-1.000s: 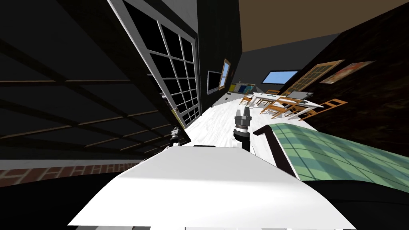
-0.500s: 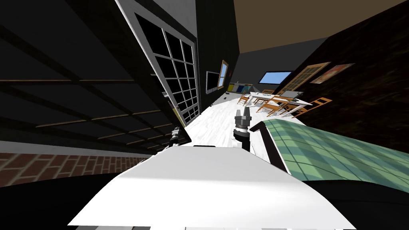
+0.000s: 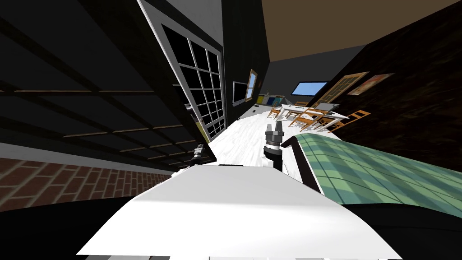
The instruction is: Pull the door open
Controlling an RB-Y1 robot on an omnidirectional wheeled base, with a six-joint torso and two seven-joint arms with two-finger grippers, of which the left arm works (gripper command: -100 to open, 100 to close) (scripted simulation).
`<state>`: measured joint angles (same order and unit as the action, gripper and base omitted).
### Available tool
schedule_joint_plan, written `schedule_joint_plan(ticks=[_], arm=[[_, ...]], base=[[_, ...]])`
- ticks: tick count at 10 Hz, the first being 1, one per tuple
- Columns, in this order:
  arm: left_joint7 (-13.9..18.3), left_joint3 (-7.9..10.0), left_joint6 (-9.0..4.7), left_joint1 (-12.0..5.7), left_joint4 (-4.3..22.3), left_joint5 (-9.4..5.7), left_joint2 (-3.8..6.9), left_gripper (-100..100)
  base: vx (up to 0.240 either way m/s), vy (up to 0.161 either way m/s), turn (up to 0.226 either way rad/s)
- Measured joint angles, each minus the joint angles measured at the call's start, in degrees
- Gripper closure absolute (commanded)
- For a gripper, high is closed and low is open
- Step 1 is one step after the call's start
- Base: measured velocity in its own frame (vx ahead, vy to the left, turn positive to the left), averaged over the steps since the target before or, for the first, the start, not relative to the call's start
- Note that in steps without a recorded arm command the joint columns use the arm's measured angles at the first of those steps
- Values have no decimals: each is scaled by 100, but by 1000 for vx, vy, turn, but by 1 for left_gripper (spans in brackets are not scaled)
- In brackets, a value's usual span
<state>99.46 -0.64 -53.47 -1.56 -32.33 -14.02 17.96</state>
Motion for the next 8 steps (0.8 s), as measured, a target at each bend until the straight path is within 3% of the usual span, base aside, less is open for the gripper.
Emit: schedule_joint_plan(ticks=[1, 3, 4, 6, 8], arm=[[128, -85, -199, 32, 118, 62, 78, 100], [234, -169, -303, 211, -23, 128, 157, 100], [307, -246, -332, 428, -275, 185, 226, 100], [565, -438, -603, 602, -264, 327, 408, 100], [749, -559, -885, 682, -97, 416, 519, 100]], base=[[-6, -19, 33], [-4, -14, 71], [-20, -22, 93], [-27, -22, 69], [-21, -16, 68]])
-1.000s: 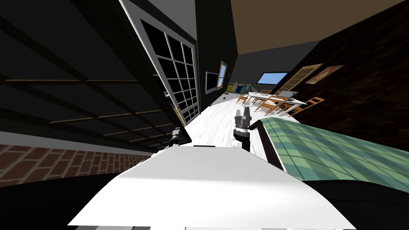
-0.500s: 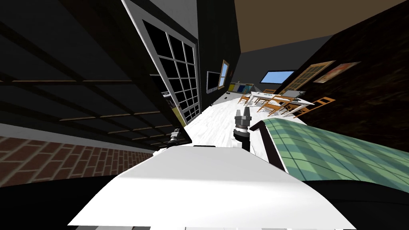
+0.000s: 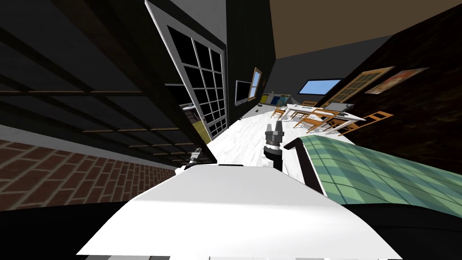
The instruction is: Pull the door open
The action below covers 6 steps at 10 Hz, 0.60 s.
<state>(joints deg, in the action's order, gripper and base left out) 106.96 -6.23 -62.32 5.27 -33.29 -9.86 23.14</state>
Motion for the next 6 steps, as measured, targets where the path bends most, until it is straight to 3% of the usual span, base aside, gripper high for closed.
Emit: schedule_joint_plan(ticks=[1, 3, 5, 6], arm=[[99, -79, -181, 68, 64, 62, 59, 100], [206, -164, -240, 267, -112, 126, 156, 100], [370, -280, -477, 399, -77, 216, 275, 100], [426, -317, -526, 514, -177, 246, 328, 100]], base=[[-18, -10, 55], [-16, -7, 60], [-12, -9, 57], [-8, -4, 20]])
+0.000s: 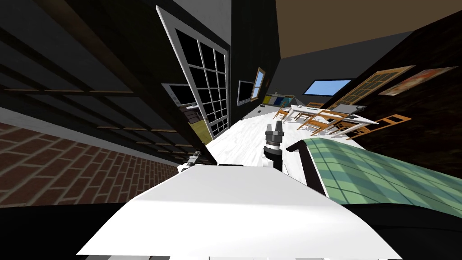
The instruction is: Pull the door open
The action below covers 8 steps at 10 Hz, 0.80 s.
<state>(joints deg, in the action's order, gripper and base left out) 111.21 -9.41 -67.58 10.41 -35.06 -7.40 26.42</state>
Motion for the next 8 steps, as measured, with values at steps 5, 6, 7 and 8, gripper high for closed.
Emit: schedule_joint_plan(ticks=[5, 6, 7, 8], arm=[[25, -38, -425, 60, 308, 83, 43, 100], [42, -56, -621, -21, 558, 110, 43, 100], [39, -51, -615, 74, 429, 111, 67, 100], [38, -53, -607, 189, 296, 126, 105, 100]], base=[[36, -16, 1], [19, -13, 2], [26, -11, -12], [20, -6, 8]])
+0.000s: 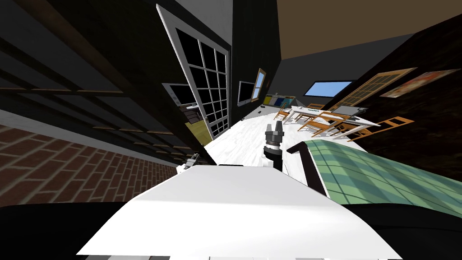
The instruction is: Pull the door open
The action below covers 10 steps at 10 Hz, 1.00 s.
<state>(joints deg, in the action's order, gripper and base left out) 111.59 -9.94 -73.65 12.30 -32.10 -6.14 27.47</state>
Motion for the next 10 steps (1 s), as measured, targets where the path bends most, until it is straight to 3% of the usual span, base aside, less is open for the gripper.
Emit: schedule_joint_plan(ticks=[2, 4, 5, 6, 7, 8, 10], arm=[[20, -23, -208, -62, 242, 34, 2, 100], [8, -57, -364, -2, 299, 82, -6, 100], [24, -79, -556, -83, 557, 111, -15, 100], [25, -100, -634, 61, 447, 143, 11, 100], [26, -119, -760, 10, 619, 169, -5, 100], [19, -123, -676, 234, 283, 177, 36, 100], [29, -142, -837, 110, 511, 200, 5, 100]], base=[[20, -8, -8], [22, -11, -7], [16, -11, -20], [11, -1, 14], [0, 0, 0], [1, 0, 17], [1, 3, -8]])
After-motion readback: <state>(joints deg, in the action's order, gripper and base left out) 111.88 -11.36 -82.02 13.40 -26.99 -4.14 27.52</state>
